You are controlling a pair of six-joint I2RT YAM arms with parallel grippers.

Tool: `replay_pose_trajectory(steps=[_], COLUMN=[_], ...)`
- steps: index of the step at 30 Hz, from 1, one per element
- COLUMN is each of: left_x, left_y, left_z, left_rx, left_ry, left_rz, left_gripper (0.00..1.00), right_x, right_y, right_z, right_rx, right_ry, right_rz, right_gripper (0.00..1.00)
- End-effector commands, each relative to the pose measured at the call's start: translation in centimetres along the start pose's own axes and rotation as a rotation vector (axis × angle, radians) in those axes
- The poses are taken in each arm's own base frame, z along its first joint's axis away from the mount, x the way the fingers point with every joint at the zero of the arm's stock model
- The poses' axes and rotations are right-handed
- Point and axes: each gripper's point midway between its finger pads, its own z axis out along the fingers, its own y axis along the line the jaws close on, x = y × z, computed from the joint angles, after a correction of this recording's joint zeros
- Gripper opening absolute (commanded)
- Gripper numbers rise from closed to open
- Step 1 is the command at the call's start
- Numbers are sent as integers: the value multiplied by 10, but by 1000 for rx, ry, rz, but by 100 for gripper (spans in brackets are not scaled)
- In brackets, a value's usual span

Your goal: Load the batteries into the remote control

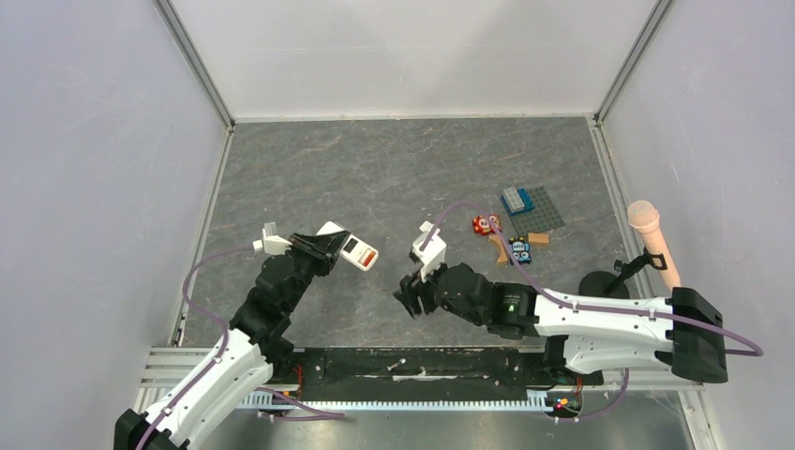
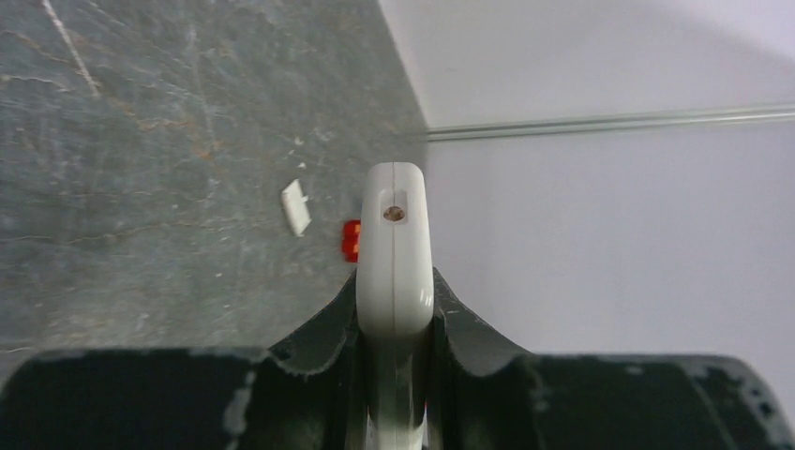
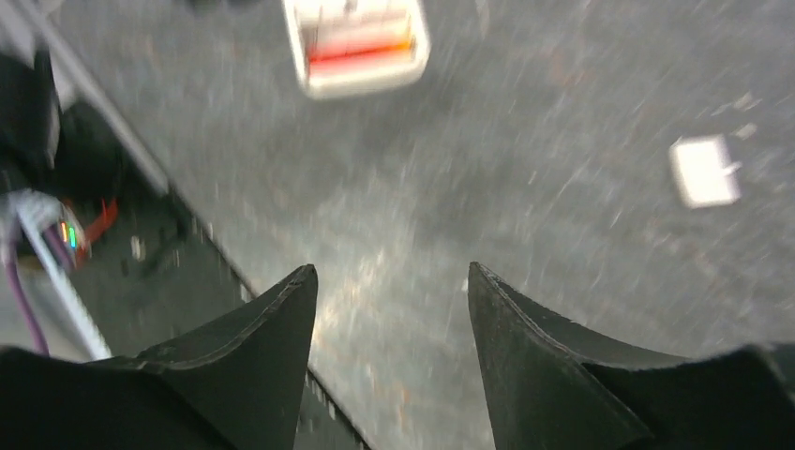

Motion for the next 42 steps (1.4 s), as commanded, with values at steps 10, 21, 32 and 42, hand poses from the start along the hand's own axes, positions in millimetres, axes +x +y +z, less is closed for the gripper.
replay_pose_trajectory(steps=[10,21,32,42], left_x=[-9,-20,-9,7], left_y=[2,-11,-16,-16], left_z=[-19,-39,-43,-38], left_rx=[-188,-247,-253,-227], left_ry=[72,100,201,301], left_rz=[388,522,585,618], left_gripper=[2,2,2,2], right_x=[161,186,193,198], right_y=[46,73,79,83], right_z=[-35,-25,-9,-2], right_rx=[-396,-489,-549,-587], right_ry=[564,569,583,590], right_rz=[-308,-615,-777,-847], right_gripper=[60,60,43,42])
